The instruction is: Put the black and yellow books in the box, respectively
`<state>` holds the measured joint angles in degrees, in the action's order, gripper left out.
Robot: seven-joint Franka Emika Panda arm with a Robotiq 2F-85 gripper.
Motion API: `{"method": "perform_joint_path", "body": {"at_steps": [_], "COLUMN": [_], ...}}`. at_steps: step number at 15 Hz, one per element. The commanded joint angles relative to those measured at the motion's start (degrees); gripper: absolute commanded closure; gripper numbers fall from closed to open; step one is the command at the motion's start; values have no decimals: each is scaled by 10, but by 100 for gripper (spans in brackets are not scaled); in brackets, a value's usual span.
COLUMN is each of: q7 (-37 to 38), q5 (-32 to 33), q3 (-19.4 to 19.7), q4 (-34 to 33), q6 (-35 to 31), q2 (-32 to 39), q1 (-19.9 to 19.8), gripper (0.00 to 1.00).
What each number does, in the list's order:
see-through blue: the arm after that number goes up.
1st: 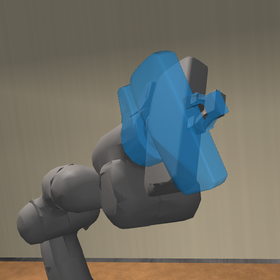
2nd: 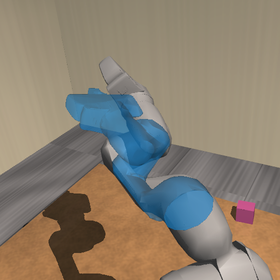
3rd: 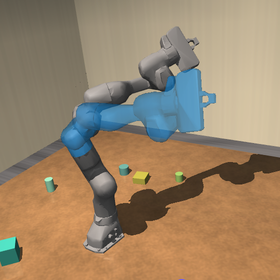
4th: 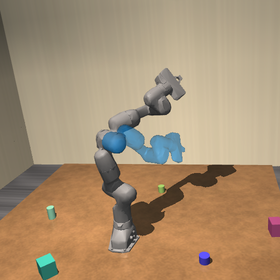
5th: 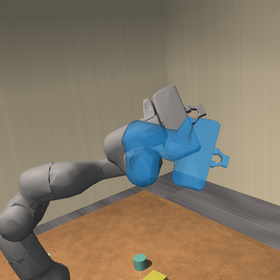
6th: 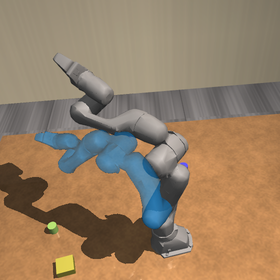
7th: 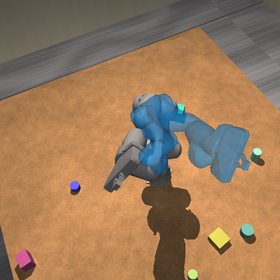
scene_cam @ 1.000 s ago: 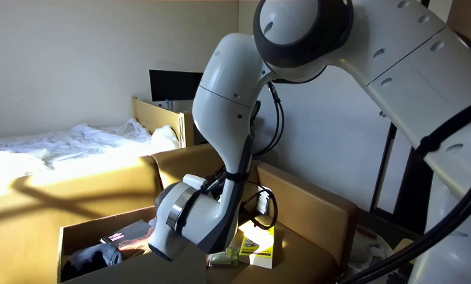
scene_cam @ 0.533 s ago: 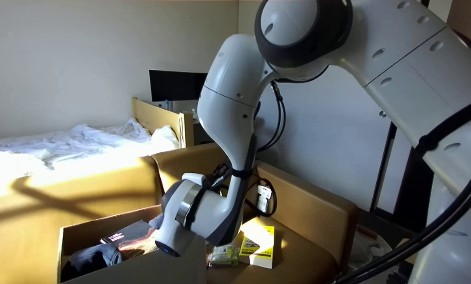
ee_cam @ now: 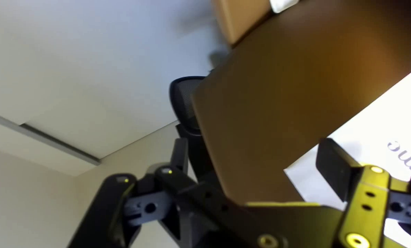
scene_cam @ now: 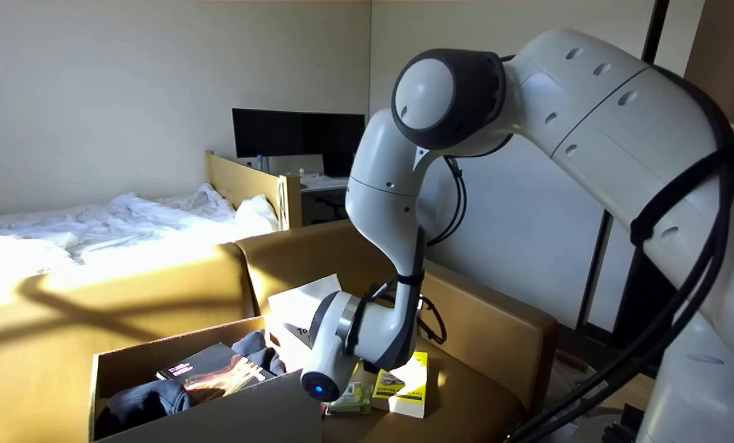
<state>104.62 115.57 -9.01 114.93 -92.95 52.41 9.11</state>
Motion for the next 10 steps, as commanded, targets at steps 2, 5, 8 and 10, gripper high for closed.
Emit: {"method": "perform_joint_path", "body": {"at_steps": [2,5,8,10], "q7": [-22,-23,-97,-84], "q5": [131,211,160,133], "q3": [10,5,1,-1], "q4": [-83,-133,-200,-220], "q6": [-165,-254,-287,-256], "q2": [63,103,171,207], "q1": [-53,-65,-63,-63], "gripper": [0,0,0,0]}}
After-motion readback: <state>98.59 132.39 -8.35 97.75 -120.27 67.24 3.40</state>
